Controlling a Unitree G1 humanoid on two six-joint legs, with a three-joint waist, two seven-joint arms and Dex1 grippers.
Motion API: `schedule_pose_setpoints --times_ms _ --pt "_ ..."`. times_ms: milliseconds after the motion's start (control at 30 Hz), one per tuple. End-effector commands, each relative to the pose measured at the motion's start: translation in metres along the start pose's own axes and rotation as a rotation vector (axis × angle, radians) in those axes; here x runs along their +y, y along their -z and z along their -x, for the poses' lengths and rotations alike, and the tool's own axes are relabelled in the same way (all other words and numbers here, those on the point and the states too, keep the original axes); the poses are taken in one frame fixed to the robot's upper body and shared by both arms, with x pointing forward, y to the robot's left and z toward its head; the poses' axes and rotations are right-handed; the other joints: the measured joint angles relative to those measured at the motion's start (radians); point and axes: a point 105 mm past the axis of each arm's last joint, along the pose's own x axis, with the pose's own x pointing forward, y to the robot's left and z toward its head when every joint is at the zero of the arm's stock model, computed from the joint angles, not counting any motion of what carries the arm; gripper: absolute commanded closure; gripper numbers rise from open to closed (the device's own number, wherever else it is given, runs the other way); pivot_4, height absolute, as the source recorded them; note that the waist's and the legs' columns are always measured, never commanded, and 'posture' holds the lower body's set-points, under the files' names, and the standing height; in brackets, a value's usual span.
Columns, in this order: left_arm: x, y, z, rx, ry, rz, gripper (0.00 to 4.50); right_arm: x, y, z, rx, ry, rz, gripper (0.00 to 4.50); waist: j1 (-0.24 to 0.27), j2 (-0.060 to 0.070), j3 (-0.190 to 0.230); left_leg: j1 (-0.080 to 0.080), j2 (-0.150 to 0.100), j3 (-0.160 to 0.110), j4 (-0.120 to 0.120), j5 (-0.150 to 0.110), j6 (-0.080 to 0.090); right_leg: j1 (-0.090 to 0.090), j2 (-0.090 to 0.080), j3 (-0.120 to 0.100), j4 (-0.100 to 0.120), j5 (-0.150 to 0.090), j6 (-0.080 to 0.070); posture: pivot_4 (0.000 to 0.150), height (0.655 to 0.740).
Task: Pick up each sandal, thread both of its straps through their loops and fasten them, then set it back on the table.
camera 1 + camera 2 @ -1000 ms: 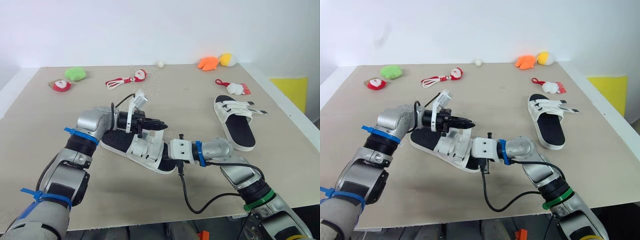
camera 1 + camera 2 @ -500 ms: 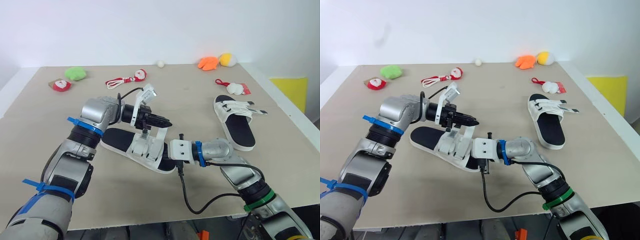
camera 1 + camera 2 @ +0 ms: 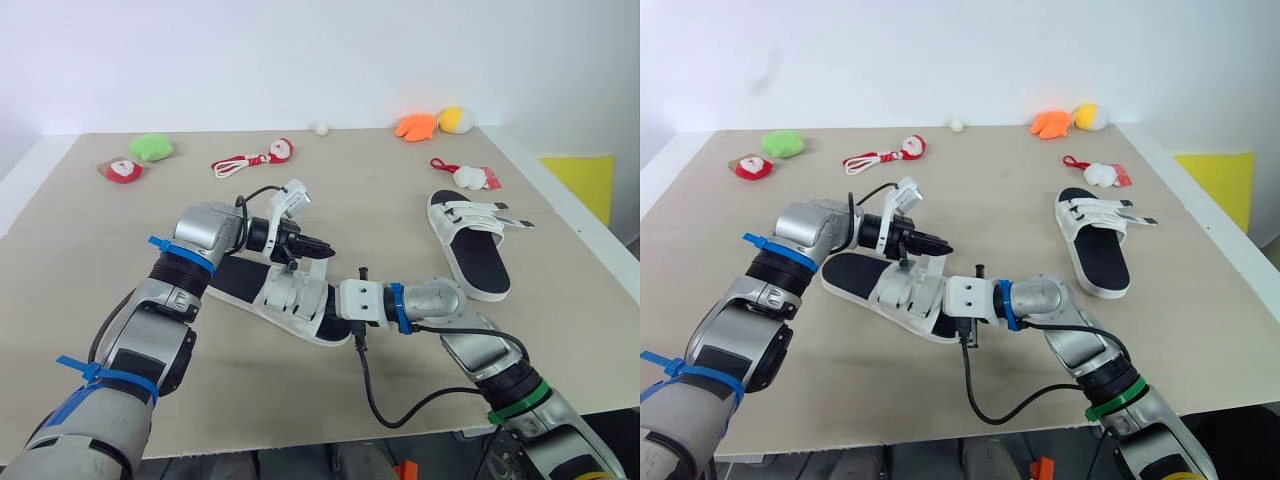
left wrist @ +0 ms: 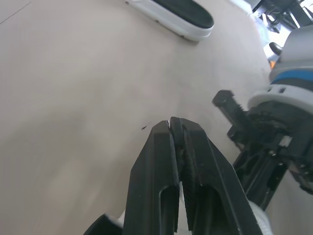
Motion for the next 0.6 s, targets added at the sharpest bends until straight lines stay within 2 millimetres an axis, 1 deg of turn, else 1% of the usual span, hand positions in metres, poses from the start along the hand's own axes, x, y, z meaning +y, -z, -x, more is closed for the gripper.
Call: schedule_pose_setpoints --times_ms 33,300,500,600 --pt "0.002 -0.023 0.006 -0.018 -0.053 -0.109 4.41 0.03 0.041 -0.008 0.154 -0.093 -0.115 4.5 0.0 0.0 0.0 0.0 0.0 0.0 0.0 0.0 0.0 0.0 0.0 0.0 0.0 0.0 0.0 0.15 0.74" --pt "0.008 -0.007 0.004 0.052 -0.073 -0.137 4.41 0.03 0.041 -0.008 0.153 -0.091 -0.113 4.5 0.0 0.0 0.0 0.0 0.0 0.0 0.0 0.001 0.0 0.0 0.0 0.0 0.0 0.0 0.0 0.15 0.74" --pt "0.011 0.014 0.001 0.116 -0.073 -0.152 4.41 0.029 0.041 -0.008 0.153 -0.087 -0.113 4.5 0.0 0.0 0.0 0.0 0.0 0.0 0.0 0.001 0.0 0.0 0.0 0.0 0.0 0.0 0.0 0.15 0.74" --pt "0.013 0.018 0.0 0.126 -0.075 -0.152 4.41 0.029 0.041 -0.008 0.151 -0.087 -0.115 4.5 0.0 0.0 0.0 0.0 0.0 0.0 0.0 0.001 0.0 0.0 0.0 0.0 0.0 0.0 0.0 0.15 0.74"
